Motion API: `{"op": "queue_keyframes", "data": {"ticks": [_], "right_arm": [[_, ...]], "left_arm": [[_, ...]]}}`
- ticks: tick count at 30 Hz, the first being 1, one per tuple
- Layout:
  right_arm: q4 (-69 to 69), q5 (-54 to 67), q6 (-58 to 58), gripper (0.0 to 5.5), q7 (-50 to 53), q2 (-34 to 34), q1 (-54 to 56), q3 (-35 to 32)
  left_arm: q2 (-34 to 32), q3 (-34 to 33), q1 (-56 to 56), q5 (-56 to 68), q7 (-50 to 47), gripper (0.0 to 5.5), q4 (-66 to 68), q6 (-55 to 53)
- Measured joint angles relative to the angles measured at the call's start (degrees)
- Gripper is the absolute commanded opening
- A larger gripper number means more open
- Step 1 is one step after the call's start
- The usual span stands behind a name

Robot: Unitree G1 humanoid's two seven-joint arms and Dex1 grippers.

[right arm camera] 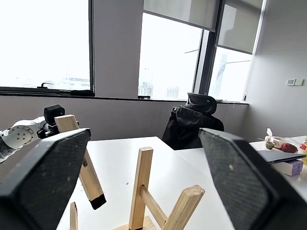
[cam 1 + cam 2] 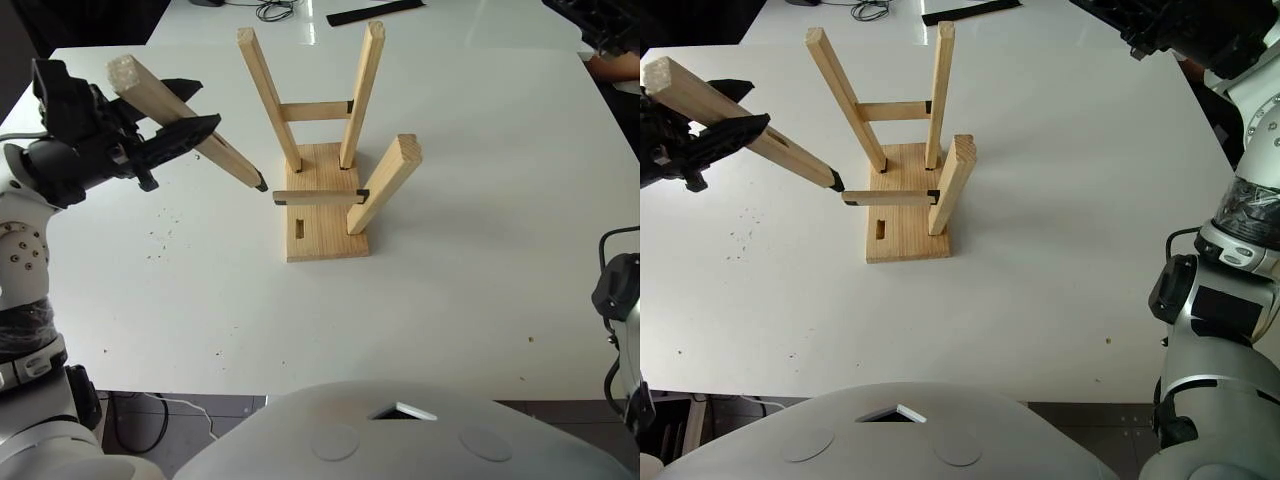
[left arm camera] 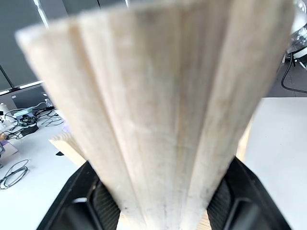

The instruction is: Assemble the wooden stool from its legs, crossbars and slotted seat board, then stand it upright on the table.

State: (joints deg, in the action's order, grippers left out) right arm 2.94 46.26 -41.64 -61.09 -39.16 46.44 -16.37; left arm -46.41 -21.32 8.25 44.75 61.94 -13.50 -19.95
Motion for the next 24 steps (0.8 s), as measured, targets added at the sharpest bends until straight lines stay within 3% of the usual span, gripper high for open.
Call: {"op": "queue_keyframes", "data": {"ticks": [9,24], "right_arm": [[8.3,-3.2,3.7,4.18,-4.5,0.2,6.0,4.2],[15.1,-6.4,6.2,4.18,-9.1,1.4,11.0,7.6]], "left_arm": [[8.3,1.7,-9.1,-2.3,-4.5,2.03,-4.7,2.4],[12.3,4.7,-13.0,-3.9,-6.2,2.03,-8.9,6.0]]}}
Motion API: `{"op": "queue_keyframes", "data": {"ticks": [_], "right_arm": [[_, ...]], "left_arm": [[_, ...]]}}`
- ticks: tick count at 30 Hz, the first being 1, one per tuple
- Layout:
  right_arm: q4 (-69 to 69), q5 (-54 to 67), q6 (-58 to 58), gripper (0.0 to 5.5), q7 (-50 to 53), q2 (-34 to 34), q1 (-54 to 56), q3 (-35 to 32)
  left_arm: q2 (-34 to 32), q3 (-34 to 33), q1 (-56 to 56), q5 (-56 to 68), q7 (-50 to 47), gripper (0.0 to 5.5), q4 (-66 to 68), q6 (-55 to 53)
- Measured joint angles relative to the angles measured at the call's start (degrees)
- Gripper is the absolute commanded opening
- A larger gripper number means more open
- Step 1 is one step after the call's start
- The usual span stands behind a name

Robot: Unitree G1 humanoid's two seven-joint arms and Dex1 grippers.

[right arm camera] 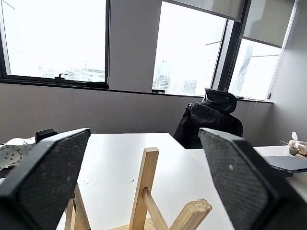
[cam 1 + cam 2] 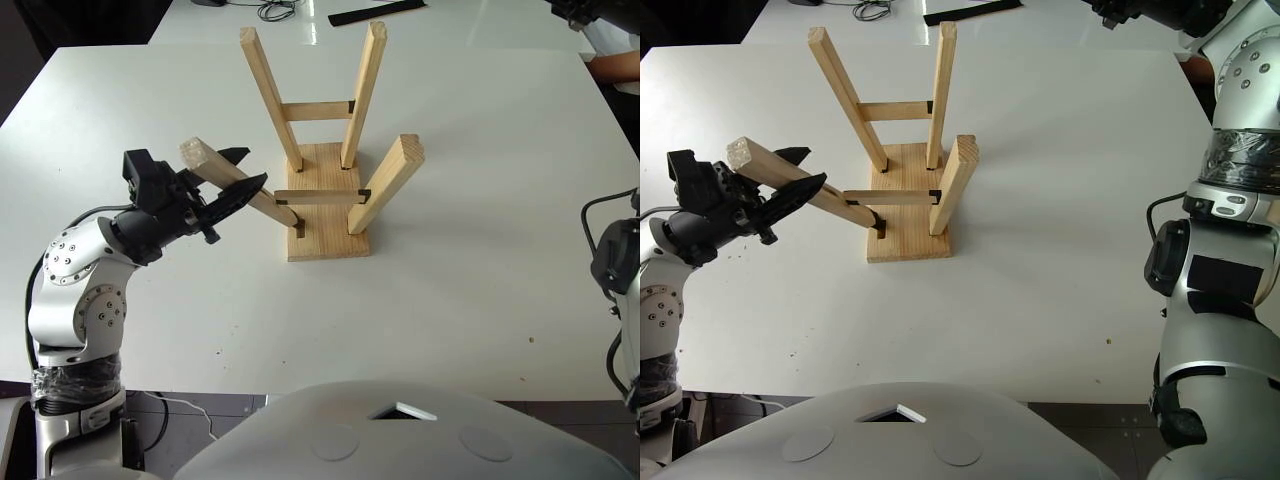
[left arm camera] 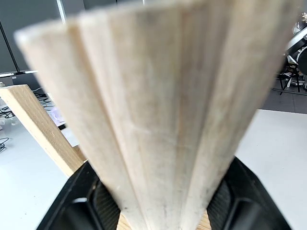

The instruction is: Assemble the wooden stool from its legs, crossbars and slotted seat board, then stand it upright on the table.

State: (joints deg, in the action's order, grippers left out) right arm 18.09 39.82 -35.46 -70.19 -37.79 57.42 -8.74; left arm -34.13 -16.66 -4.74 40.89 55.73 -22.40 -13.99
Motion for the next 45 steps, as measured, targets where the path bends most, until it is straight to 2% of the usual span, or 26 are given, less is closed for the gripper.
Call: {"op": "queue_keyframes", "data": {"ticks": [6,15,20,28,35,40,45], "right_arm": [[0.7,-0.6,0.3,4.18,-0.7,0.5,0.4,0.3],[-5.4,0.3,-0.7,4.18,1.8,0.5,-3.6,-1.5],[-12.2,2.4,-2.1,4.18,6.4,1.2,-10.1,-4.3],[-24.6,7.1,-3.7,4.18,14.9,2.6,-20.5,-9.1],[-39.4,15.2,-5.5,4.18,26.8,7.2,-32.0,-13.8],[-46.7,19.3,-5.7,4.18,33.6,9.0,-38.7,-13.8],[-50.5,21.7,-5.4,4.18,38.2,10.8,-41.2,-12.2]], "left_arm": [[0.2,0.6,-2.1,0.0,0.6,2.03,-0.4,1.6],[-8.7,-0.7,-6.1,2.7,6.8,2.03,-1.3,-1.5],[-14.8,2.3,2.8,2.1,13.6,2.03,6.8,-3.3],[-19.9,6.8,14.9,-0.4,21.6,2.03,15.5,-5.7],[-21.2,14.1,27.1,-4.7,30.6,2.03,24.4,-6.2],[-21.0,19.9,34.8,-7.1,35.1,2.03,29.7,-5.4],[-20.8,22.2,36.2,-7.3,35.9,2.03,30.5,-2.9]]}}
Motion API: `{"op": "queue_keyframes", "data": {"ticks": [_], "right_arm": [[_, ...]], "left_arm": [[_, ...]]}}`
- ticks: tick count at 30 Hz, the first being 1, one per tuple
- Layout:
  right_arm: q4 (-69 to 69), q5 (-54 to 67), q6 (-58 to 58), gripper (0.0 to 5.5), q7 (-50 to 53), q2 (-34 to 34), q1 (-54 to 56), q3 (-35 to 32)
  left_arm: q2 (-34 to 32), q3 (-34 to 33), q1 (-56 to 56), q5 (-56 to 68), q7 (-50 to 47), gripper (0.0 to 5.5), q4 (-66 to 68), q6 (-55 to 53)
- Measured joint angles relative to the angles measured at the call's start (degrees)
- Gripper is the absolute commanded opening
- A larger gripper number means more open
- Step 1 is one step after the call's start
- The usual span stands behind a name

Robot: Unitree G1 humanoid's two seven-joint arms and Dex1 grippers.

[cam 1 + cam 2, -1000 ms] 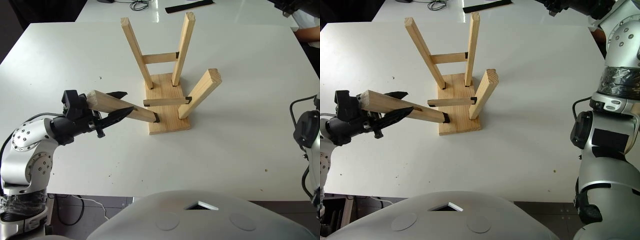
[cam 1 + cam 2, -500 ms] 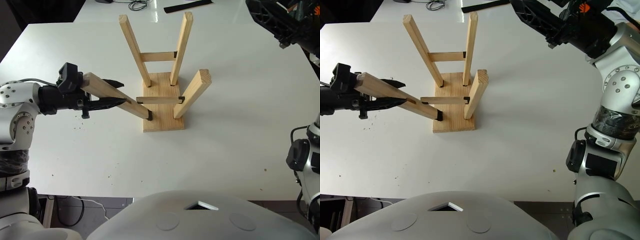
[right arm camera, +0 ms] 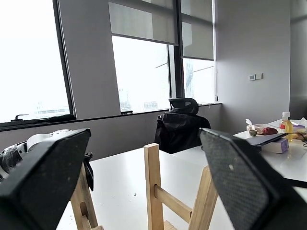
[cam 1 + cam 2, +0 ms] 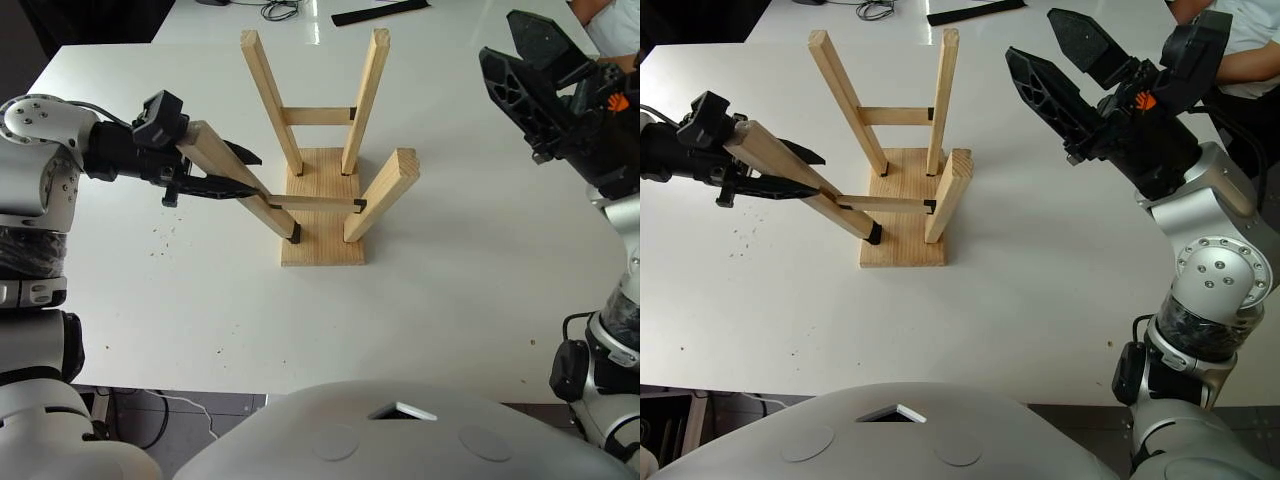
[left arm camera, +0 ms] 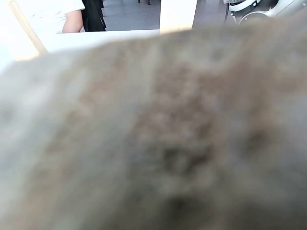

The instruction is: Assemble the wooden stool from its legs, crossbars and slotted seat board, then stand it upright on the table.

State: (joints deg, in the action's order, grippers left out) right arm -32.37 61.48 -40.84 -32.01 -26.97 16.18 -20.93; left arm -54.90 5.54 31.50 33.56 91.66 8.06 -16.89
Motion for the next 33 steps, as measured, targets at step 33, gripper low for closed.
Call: {"op": "queue_keyframes", "data": {"ticks": [33], "right_arm": [[0.2,-8.3,6.6,4.18,3.1,2.4,-6.8,12.8]], "left_arm": [[3.8,8.5,8.1,-3.1,0.8,2.03,9.6,9.0]]}}
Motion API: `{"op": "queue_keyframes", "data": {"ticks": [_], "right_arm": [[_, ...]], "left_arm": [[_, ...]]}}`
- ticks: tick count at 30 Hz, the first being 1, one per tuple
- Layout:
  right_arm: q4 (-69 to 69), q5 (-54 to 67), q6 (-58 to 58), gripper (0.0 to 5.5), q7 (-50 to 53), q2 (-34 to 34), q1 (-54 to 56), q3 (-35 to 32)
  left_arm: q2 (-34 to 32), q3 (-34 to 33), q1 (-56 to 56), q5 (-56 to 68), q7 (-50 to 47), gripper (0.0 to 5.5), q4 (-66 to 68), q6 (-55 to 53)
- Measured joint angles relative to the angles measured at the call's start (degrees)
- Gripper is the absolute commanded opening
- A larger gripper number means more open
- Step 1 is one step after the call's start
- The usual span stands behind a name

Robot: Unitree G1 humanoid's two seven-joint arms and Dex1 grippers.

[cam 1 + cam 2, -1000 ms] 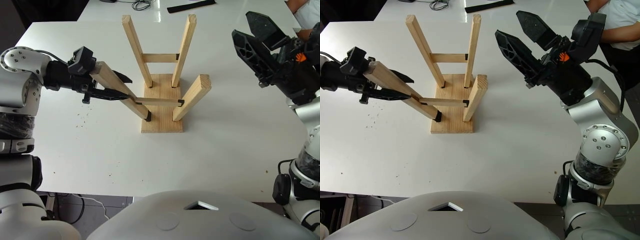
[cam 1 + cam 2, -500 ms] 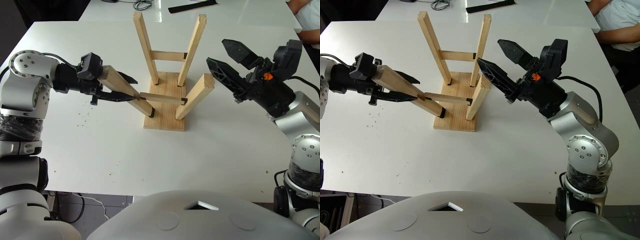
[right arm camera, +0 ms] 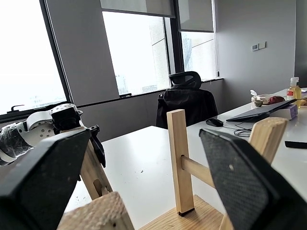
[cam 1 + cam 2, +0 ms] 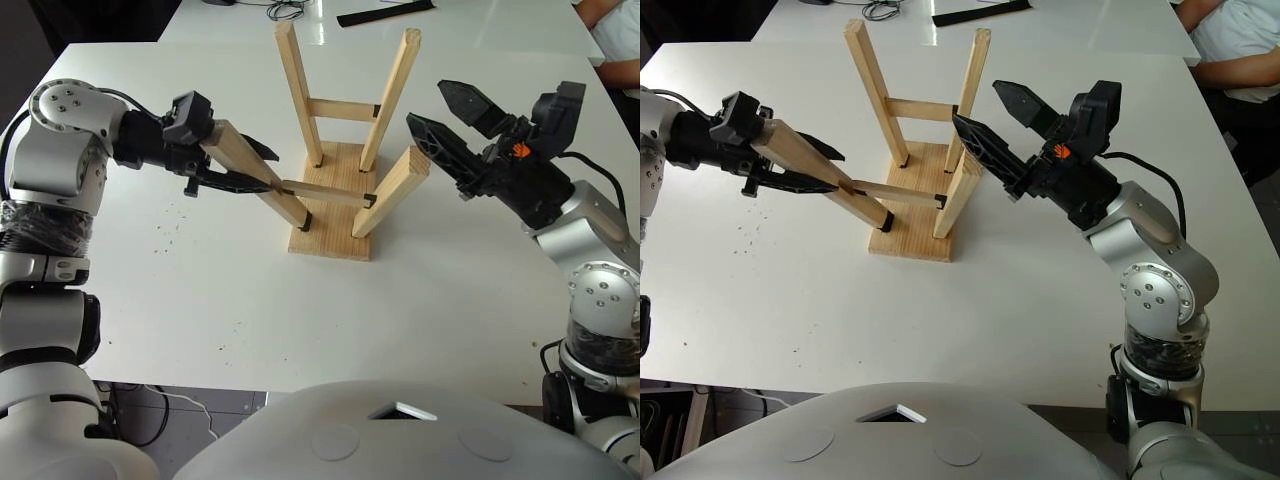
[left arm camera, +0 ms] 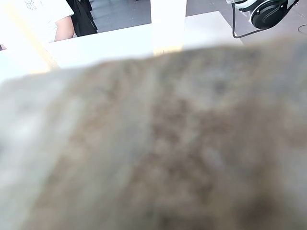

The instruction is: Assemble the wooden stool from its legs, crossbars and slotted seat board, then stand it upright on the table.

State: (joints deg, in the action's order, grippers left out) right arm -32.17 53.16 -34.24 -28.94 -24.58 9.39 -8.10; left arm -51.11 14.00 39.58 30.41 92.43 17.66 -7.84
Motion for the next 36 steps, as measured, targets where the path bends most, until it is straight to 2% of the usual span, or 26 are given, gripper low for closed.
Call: {"op": "queue_keyframes", "data": {"ticks": [8,14,22,29,36], "right_arm": [[4.2,-2.6,2.3,4.18,-0.7,0.1,0.4,0.9],[4.5,-3.3,3.1,4.18,-0.7,0.4,0.8,1.6],[5.1,-5.9,4.9,4.18,-1.2,0.3,2.0,3.6],[8.4,-8.4,5.8,4.18,-0.1,0.2,5.4,4.0],[8.2,-5.7,0.9,4.18,5.3,0.3,8.4,0.5]], "left_arm": [[1.5,5.4,5.9,0.9,0.0,2.03,6.9,0.6],[1.4,7.6,6.2,1.3,0.0,2.03,6.9,3.9],[2.3,7.3,6.3,1.3,-0.6,2.03,6.6,1.5],[4.6,4.8,7.2,1.1,-1.6,2.04,6.9,-8.0],[4.3,0.8,0.1,0.7,-9.4,2.04,-6.3,-12.7]]}}
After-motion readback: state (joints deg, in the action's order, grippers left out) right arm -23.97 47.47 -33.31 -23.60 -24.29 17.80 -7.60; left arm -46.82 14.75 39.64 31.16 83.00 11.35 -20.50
